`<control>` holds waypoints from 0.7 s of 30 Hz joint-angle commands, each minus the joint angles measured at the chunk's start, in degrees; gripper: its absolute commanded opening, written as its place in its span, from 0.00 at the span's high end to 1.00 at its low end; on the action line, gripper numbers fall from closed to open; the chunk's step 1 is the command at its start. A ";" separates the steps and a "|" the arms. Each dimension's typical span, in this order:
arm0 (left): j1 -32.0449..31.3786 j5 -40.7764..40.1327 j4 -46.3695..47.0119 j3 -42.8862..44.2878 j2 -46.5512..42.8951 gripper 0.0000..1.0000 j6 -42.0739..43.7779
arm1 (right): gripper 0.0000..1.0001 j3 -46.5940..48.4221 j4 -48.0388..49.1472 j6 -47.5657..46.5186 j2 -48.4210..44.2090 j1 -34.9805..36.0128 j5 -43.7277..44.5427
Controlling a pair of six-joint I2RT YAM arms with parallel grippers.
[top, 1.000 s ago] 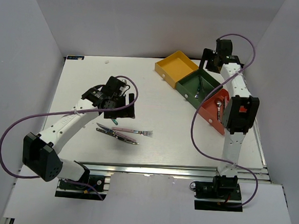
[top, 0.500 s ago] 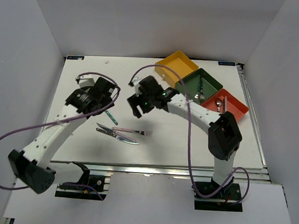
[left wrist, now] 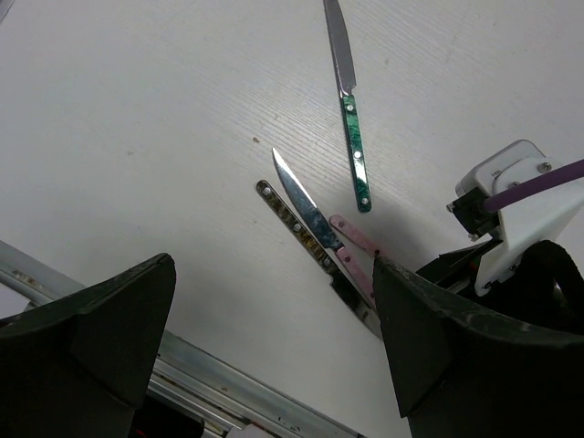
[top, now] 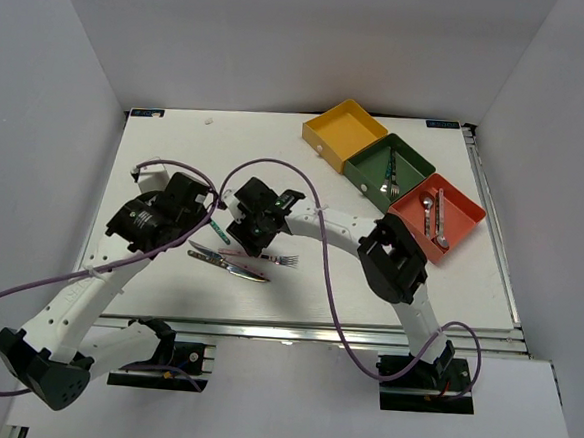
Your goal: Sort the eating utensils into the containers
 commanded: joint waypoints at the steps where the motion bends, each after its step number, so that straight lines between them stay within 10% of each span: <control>1: 0.07 0.27 1.23 -0.88 -2.37 0.02 0.19 | 0.45 0.54 -0.31 -2.46 -0.02 0.86 1.31; 21: 0.07 3.08 5.72 -4.31 -1.67 0.02 2.92 | 0.73 -10.71 4.70 -4.92 -0.45 1.13 9.74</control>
